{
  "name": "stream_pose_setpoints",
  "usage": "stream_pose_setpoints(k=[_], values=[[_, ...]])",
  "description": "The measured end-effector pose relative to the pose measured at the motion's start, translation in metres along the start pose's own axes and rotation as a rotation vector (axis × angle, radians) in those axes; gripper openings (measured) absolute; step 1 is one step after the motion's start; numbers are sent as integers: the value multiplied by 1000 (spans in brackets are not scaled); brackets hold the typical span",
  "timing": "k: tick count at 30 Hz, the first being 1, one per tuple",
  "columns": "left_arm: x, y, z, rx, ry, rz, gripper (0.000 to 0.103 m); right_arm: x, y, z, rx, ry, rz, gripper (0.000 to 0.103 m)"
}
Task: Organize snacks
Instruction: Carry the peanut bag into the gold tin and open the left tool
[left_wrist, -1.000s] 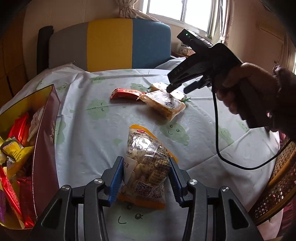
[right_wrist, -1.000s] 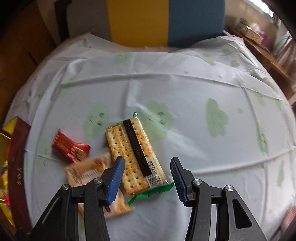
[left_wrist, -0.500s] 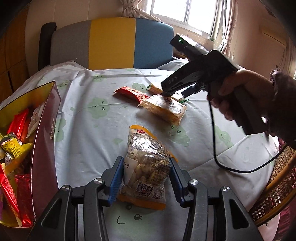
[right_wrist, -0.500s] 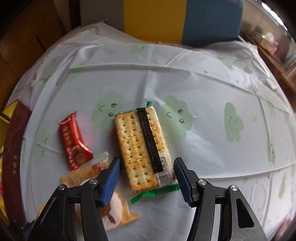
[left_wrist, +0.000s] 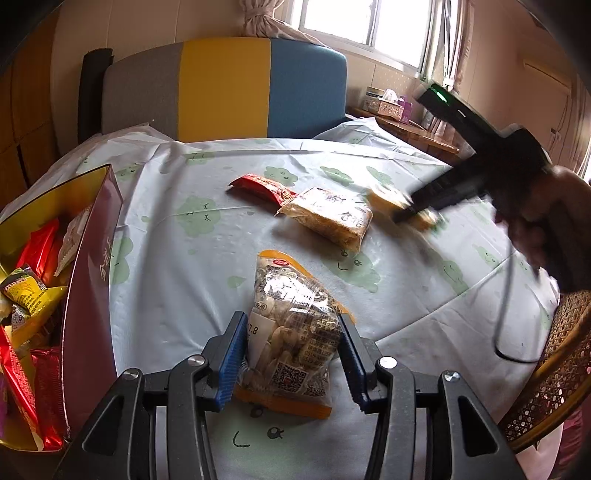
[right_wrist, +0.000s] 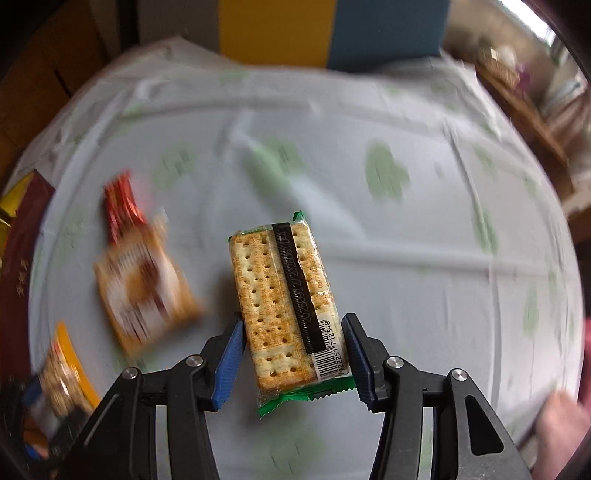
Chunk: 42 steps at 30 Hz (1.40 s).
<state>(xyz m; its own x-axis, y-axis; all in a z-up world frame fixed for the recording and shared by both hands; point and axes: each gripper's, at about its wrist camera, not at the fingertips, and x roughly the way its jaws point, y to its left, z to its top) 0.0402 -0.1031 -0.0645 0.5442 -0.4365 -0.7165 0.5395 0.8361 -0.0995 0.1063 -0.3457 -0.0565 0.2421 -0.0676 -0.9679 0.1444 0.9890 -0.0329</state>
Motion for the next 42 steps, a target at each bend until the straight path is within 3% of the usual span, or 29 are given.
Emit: stream_pose_setpoints(k=[12, 16, 20, 26, 32, 35, 42], values=[[1, -8, 3, 37, 6, 51, 47, 2, 5, -28, -39, -40, -13, 55], [-12, 1, 9, -24, 16, 14, 46, 2, 15, -31, -65, -52, -35, 55], [-45, 20, 18, -100, -39, -11, 46, -2, 22, -34, -80, -55, -45, 55], [-95, 90, 30, -319, -109, 64, 46, -2, 25, -33, -90, -55, -50, 55], [-119, 181, 19, -558, -100, 199, 46, -2, 28, -33, -113, -63, -61, 55], [-118, 220, 7, -679, -67, 223, 46, -2, 30, -33, -113, -65, -62, 55], [-95, 255, 0, -753, 11, 243, 48, -3, 28, -34, -111, -65, -58, 55]])
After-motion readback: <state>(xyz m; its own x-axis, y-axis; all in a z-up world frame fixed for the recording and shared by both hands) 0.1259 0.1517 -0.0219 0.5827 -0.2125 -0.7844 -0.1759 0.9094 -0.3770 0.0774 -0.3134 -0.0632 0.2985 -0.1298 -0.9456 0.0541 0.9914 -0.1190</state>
